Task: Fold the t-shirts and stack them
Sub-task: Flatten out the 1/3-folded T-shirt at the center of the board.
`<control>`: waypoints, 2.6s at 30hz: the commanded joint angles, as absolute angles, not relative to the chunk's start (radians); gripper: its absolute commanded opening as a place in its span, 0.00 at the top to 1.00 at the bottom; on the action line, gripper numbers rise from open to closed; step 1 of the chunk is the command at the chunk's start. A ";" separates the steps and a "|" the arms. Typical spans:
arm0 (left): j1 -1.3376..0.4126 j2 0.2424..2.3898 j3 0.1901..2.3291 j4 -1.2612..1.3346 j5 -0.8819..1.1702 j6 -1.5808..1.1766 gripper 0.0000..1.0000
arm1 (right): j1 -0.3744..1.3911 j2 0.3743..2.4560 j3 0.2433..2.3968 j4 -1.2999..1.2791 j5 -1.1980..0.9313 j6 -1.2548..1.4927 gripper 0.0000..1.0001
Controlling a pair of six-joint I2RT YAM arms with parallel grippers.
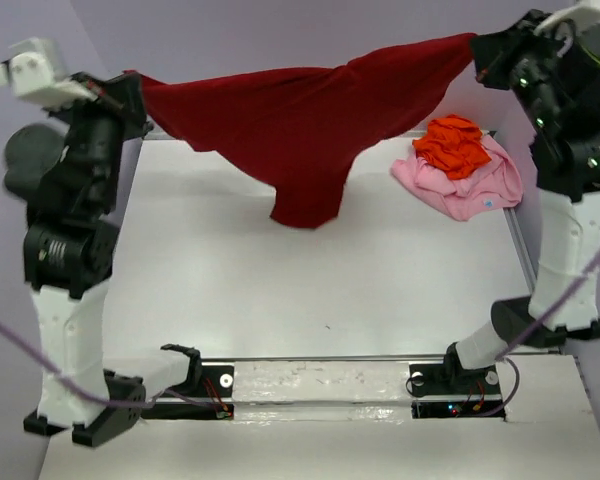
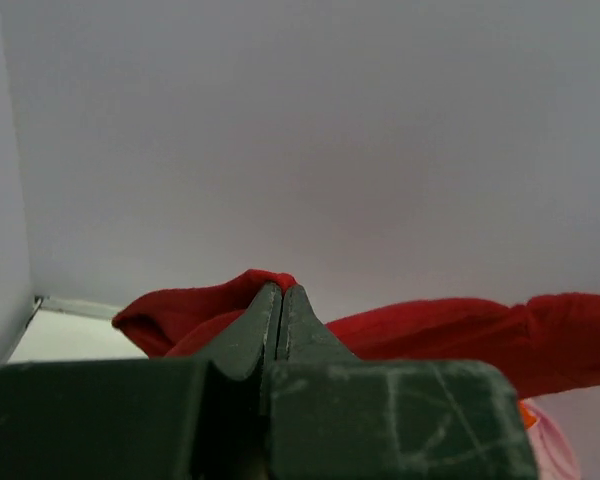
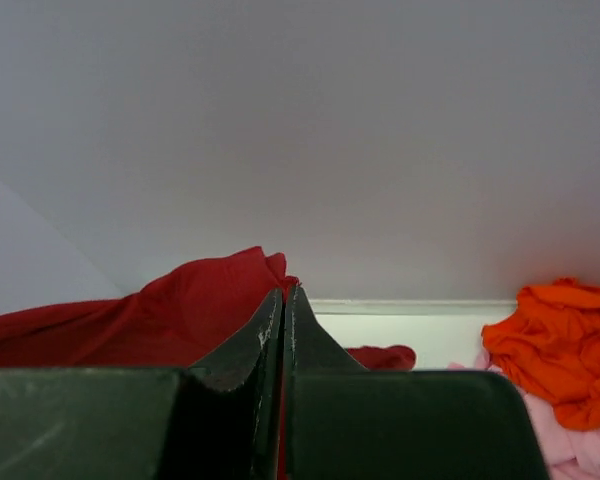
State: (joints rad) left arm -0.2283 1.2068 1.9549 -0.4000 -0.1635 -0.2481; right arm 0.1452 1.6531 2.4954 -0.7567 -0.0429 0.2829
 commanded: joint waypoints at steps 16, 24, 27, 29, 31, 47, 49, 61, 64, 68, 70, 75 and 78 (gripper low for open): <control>-0.229 1.074 1.925 -0.288 -0.075 -0.325 1.00 | 0.163 1.419 2.514 -0.649 -0.009 0.265 1.00; -0.224 1.509 2.187 -0.337 -0.293 -0.264 1.00 | 0.149 1.892 2.720 -0.582 0.025 0.267 1.00; -0.204 1.710 2.200 -0.310 -0.354 -0.285 1.00 | 0.126 2.124 2.721 -0.558 0.040 0.273 1.00; -0.196 1.744 2.122 -0.181 -0.409 -0.268 1.00 | 0.114 2.199 2.694 -0.545 0.037 0.276 1.00; -0.178 1.799 2.039 -0.123 -0.420 -0.273 1.00 | 0.095 2.297 2.649 -0.514 0.022 0.278 1.00; -0.020 1.994 1.778 0.044 -0.213 -0.387 0.58 | 0.031 2.475 2.613 -0.500 -0.074 0.302 0.50; -0.021 1.953 1.744 0.046 -0.189 -0.413 0.48 | 0.044 2.380 2.538 -0.500 -0.083 0.304 0.39; -0.146 1.412 1.349 -0.090 -0.189 -0.394 0.23 | 0.271 1.597 1.438 -0.223 -0.051 0.420 0.37; -0.166 1.341 1.270 -0.172 -0.218 -0.358 0.23 | 0.362 1.459 1.264 -0.221 -0.043 0.428 0.38; -0.179 1.284 1.143 -0.186 -0.281 -0.356 0.23 | 0.428 1.339 1.089 -0.209 -0.093 0.462 0.39; -0.181 1.290 1.093 -0.190 -0.282 -0.363 0.23 | 0.477 1.300 1.007 -0.198 -0.112 0.469 0.40; -0.187 1.310 1.051 -0.192 -0.220 -0.362 0.23 | 0.610 1.232 0.855 -0.143 -0.103 0.505 0.41; -0.192 1.286 1.057 -0.192 -0.206 -0.359 0.23 | 0.705 1.244 0.821 -0.169 -0.054 0.514 0.41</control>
